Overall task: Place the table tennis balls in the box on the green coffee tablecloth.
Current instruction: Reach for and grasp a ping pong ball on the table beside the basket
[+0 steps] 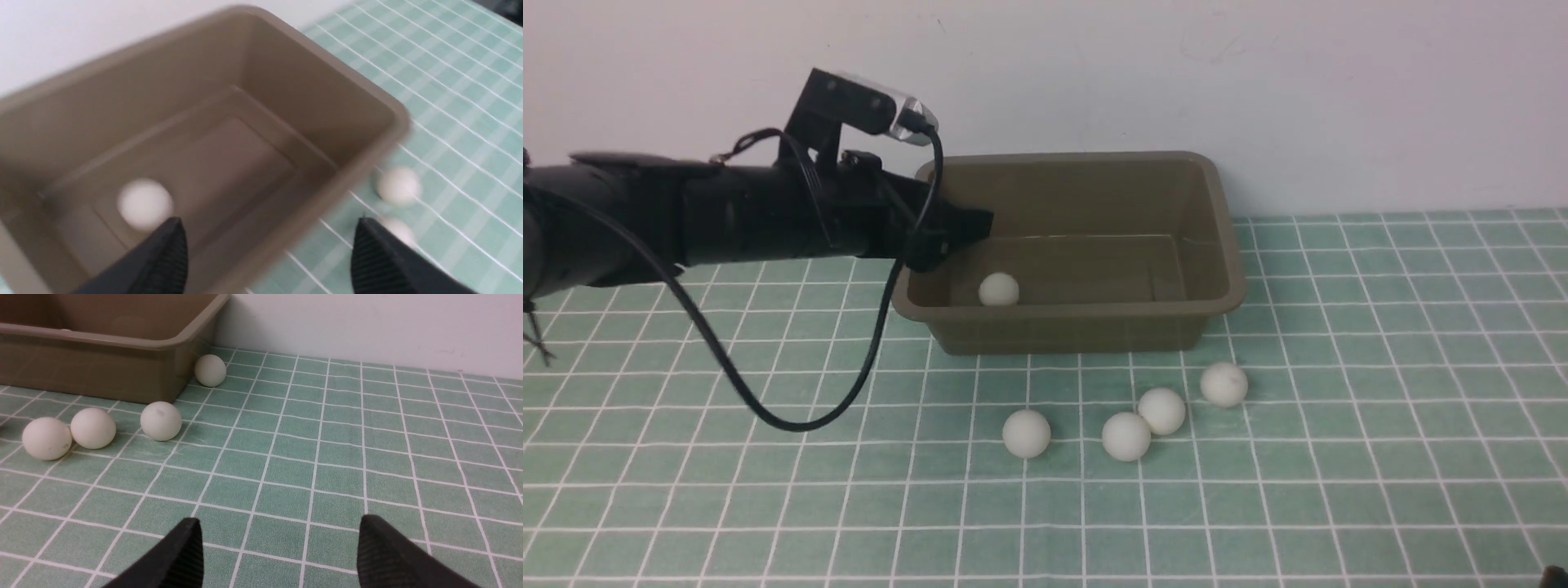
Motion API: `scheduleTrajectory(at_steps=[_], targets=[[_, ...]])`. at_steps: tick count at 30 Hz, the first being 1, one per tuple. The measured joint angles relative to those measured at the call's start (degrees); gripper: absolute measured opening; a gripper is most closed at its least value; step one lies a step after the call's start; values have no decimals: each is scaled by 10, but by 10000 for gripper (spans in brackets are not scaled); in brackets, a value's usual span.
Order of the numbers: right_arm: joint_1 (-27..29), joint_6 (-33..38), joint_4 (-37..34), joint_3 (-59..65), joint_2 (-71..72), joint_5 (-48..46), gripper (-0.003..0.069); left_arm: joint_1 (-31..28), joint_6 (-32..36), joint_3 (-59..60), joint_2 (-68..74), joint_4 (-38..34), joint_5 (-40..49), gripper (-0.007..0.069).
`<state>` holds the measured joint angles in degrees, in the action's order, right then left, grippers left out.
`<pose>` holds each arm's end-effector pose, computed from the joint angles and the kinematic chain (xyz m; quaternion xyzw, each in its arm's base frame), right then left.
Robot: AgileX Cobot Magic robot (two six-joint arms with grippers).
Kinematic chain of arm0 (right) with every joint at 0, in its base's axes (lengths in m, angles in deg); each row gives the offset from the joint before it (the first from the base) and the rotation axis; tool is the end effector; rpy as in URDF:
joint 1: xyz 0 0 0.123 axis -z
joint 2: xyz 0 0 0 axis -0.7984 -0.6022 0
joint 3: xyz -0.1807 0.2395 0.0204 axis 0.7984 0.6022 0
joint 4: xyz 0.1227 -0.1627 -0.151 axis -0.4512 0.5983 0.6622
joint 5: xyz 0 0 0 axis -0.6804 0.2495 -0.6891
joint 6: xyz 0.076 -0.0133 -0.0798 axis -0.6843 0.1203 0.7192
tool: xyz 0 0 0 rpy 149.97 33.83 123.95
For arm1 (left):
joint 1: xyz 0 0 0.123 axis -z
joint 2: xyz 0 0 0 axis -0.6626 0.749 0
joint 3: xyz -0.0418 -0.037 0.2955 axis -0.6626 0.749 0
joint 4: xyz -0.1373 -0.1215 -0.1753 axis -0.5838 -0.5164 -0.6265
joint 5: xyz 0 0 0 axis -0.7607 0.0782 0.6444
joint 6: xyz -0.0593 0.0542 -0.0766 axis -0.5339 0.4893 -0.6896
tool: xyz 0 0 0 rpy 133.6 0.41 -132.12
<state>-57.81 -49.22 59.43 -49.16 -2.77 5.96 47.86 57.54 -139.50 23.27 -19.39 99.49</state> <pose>0.0547 0.0107 0.1634 -0.0833 0.8145 0.0234 0.5737 0.3646 -0.1086 0.2769 0.2836 0.8104 -0.2614 0.4409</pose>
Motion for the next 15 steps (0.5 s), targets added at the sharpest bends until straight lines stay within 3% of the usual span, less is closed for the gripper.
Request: scheduleTrajectory(at_steps=[3,7,15], targets=[[0,0,0,0,0,0,462,0,-111,0,-38,115,80,436],[0,0,0,0,0,0,462,10,-200,0,-60,197,178,384],[0,0,0,0,0,0,462,130,-229,49,-23,276,46,374]])
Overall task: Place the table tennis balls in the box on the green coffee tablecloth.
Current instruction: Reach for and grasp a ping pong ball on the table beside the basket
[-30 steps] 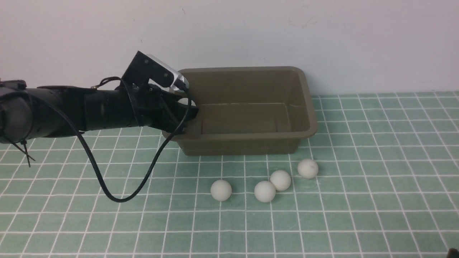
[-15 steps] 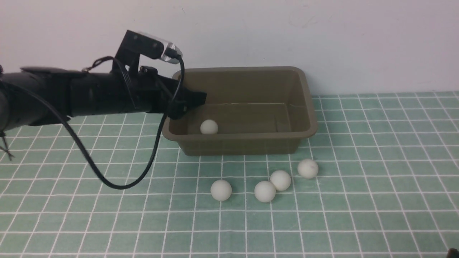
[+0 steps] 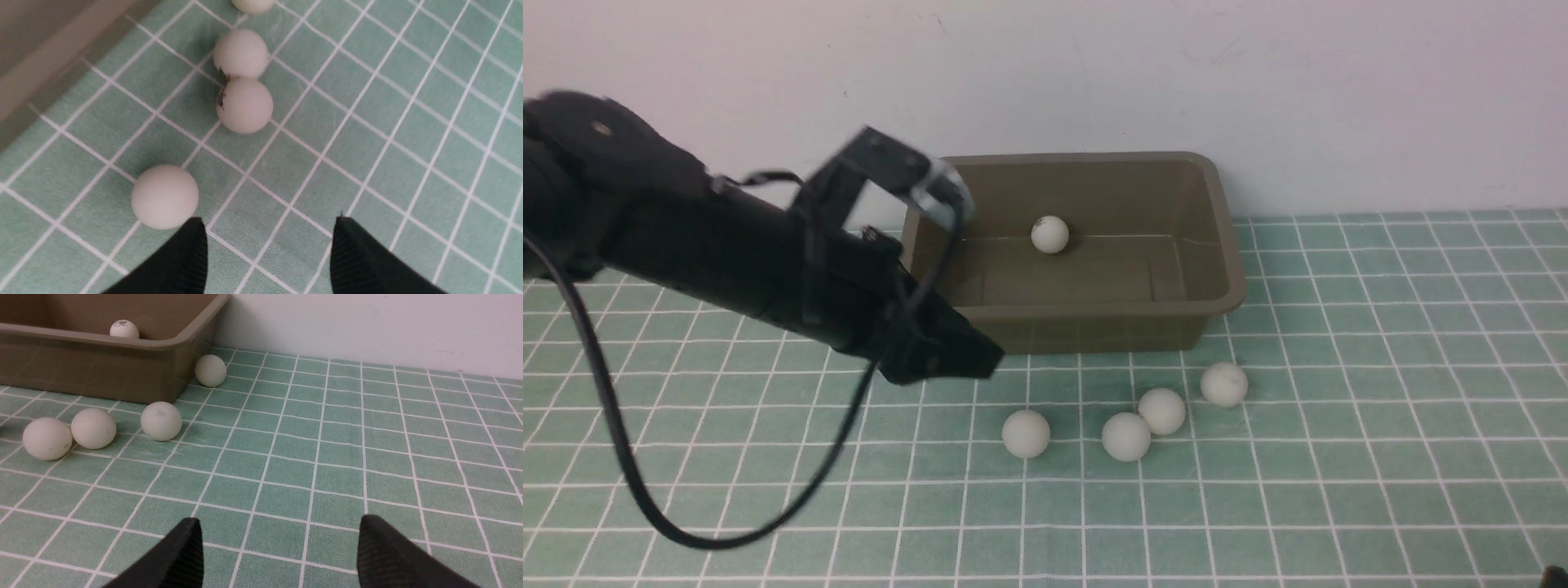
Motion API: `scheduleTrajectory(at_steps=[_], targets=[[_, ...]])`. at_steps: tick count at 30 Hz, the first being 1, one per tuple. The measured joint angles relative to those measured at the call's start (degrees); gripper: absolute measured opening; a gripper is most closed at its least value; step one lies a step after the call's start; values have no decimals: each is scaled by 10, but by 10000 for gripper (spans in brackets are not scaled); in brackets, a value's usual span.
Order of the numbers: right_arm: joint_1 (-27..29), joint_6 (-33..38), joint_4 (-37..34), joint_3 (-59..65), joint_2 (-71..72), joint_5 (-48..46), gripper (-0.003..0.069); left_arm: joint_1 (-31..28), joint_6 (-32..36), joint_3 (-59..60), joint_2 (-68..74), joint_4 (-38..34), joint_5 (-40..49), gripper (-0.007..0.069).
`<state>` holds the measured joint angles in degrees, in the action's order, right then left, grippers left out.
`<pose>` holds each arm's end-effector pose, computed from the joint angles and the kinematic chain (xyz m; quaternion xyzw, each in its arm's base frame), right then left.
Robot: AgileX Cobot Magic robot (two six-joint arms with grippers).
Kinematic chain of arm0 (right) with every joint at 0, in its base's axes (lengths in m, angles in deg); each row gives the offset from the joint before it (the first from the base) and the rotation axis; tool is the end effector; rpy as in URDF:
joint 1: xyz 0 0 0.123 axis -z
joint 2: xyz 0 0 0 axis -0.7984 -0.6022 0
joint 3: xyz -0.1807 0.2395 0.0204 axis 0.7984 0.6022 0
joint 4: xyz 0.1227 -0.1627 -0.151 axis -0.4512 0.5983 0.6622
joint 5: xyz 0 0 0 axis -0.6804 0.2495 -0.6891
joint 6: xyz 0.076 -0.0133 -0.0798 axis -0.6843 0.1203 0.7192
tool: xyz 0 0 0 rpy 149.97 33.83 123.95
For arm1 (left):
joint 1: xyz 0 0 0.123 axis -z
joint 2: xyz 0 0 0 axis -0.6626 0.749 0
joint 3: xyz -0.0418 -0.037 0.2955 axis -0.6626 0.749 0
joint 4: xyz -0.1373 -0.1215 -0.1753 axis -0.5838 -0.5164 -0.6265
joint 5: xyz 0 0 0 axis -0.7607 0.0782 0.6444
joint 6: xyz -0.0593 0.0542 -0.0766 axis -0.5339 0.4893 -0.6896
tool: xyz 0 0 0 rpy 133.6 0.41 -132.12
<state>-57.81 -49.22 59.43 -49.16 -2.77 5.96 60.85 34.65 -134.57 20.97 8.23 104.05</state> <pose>0.0547 0.0107 0.1634 -0.0833 0.8145 0.0234 0.5737 0.2974 -0.1643 0.2381 0.3985 0.8457 -0.2465 0.2555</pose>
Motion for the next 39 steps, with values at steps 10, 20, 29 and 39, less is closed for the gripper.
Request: scheduleTrajectory(at_steps=[10,20,29,39], targets=[[0,0,0,0,0,0,462,75,-91,12,69,37,-164,444],[0,0,0,0,0,0,462,75,-105,12,91,32,-229,503],[0,0,0,0,0,0,462,75,-104,12,169,27,-274,493],[0,0,0,0,0,0,462,75,-29,12,101,-23,-213,349]])
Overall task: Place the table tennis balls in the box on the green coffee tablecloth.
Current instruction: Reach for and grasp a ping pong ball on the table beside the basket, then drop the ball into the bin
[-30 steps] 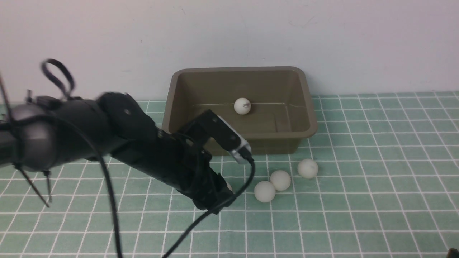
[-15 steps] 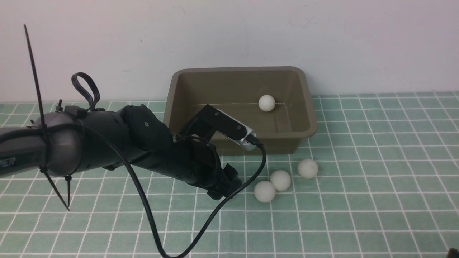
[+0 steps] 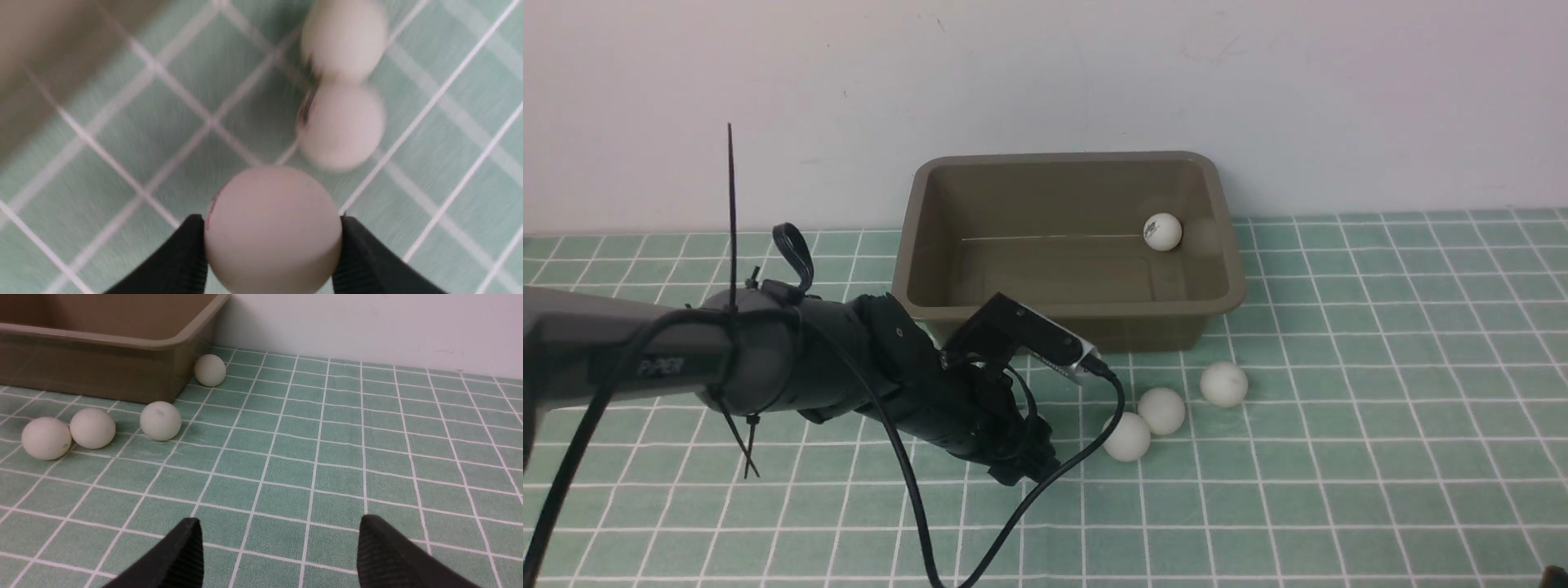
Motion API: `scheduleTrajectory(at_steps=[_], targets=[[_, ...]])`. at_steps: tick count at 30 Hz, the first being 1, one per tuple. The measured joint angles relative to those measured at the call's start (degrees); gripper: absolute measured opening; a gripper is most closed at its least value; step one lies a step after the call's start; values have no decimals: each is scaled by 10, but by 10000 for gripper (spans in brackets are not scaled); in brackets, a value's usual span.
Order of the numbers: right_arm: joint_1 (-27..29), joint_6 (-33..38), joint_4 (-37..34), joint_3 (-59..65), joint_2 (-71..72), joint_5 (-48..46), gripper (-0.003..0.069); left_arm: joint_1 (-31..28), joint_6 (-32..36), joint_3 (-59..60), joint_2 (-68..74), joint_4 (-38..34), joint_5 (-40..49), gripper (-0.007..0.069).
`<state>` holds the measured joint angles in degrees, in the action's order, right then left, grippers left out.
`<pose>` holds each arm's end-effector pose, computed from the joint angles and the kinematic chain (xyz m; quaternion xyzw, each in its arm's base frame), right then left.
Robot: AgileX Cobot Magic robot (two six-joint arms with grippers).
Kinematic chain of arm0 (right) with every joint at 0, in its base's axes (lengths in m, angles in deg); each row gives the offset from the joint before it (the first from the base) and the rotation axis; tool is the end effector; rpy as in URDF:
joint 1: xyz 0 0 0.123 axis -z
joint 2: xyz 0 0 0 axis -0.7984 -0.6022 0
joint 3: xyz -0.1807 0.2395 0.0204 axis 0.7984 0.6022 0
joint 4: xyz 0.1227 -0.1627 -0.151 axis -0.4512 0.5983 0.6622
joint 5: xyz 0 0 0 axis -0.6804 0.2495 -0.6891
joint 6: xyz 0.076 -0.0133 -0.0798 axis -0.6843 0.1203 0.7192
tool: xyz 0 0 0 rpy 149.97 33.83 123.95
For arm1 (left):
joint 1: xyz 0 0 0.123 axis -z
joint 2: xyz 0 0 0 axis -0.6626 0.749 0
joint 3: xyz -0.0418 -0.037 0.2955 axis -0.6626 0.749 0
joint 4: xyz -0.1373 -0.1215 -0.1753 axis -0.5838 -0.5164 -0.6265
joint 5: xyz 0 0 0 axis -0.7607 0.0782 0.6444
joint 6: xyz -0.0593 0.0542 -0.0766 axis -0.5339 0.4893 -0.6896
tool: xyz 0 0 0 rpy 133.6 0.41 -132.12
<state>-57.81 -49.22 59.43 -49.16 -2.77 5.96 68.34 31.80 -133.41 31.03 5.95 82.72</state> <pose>0.0547 0.0107 0.1634 -0.0833 0.8145 0.0234 0.5737 0.3229 -0.1994 0.1780 0.3458 0.8749 -0.1801 0.2872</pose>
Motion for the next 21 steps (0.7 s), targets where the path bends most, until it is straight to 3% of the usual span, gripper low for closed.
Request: scheduleTrajectory(at_steps=[3,11,15,21], targets=[[0,0,0,0,0,0,462,0,46,0,-43,-60,-17,349],[0,0,0,0,0,0,462,-5,284,-47,-59,-283,-209,349],[0,0,0,0,0,0,462,-32,370,-104,-3,-336,-185,349],[0,0,0,0,0,0,462,-63,400,-160,68,-390,-146,421]])
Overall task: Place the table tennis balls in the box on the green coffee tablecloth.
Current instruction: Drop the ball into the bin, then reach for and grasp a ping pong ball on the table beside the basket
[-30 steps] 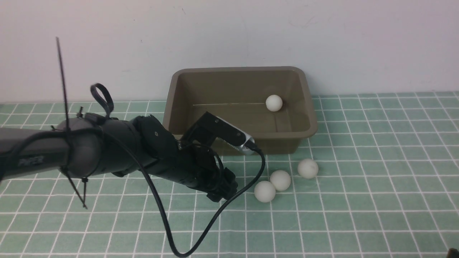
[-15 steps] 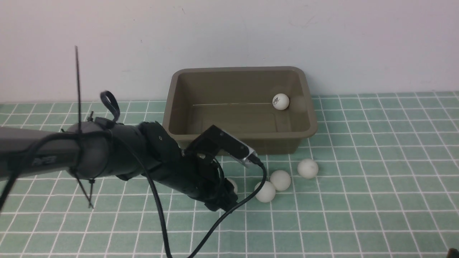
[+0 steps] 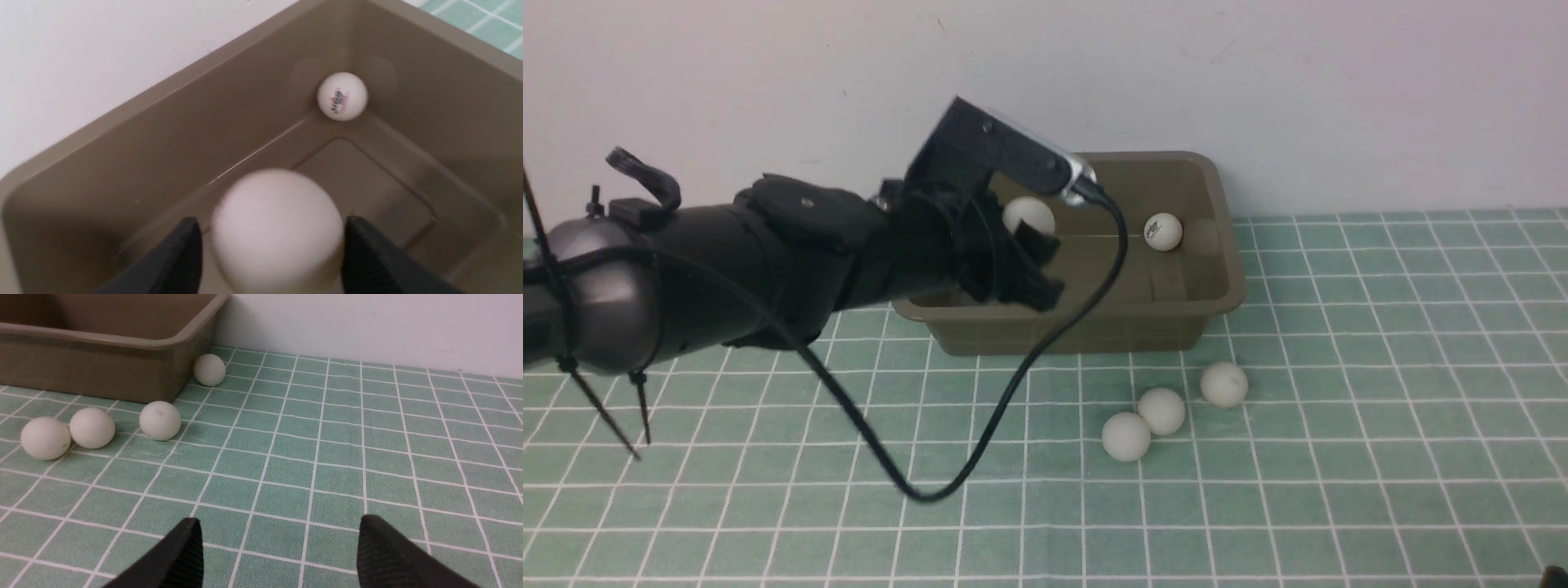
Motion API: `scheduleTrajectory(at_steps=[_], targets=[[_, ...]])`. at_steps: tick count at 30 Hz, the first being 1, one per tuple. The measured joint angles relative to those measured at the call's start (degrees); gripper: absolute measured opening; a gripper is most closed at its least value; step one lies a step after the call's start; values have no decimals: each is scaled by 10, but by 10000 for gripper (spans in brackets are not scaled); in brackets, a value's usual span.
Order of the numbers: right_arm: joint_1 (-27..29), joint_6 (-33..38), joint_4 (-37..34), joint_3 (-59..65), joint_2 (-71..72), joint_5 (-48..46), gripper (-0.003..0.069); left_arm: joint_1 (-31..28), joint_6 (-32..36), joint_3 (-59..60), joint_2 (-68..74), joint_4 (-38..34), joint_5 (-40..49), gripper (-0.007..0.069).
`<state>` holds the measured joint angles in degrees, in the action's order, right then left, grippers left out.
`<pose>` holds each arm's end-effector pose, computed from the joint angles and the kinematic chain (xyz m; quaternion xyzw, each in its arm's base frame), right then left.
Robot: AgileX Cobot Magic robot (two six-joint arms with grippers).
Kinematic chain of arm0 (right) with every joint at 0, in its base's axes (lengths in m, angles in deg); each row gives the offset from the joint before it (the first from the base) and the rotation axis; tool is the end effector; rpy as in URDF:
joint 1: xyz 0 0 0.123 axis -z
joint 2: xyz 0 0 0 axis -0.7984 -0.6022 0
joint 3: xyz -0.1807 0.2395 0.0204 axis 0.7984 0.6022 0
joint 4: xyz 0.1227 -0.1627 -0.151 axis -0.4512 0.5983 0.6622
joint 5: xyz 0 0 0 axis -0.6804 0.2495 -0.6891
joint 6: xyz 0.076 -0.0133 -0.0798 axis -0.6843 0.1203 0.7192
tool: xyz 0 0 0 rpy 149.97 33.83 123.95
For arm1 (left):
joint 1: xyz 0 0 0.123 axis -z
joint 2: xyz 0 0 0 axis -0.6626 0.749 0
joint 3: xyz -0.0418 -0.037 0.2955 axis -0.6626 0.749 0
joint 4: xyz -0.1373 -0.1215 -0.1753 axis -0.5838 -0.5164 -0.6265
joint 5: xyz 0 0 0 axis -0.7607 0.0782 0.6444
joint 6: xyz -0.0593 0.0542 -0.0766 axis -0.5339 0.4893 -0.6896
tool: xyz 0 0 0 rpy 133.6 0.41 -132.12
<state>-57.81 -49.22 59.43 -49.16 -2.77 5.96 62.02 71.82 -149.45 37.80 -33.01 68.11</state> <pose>0.0547 0.0107 0.1634 -0.0833 0.8145 0.0234 0.5737 0.4286 -0.1761 0.2304 0.2563 0.8246 -0.1039 0.4934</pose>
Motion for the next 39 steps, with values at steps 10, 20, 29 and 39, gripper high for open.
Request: scheduleTrajectory(at_steps=[10,20,29,39], targets=[[0,0,0,0,0,0,462,-2,-20,10,-33,-68,37,534],[0,0,0,0,0,0,462,19,-140,85,-157,64,211,477],[0,0,0,0,0,0,462,19,-274,143,-168,239,307,447],[0,0,0,0,0,0,462,60,-233,171,-70,198,228,447]])
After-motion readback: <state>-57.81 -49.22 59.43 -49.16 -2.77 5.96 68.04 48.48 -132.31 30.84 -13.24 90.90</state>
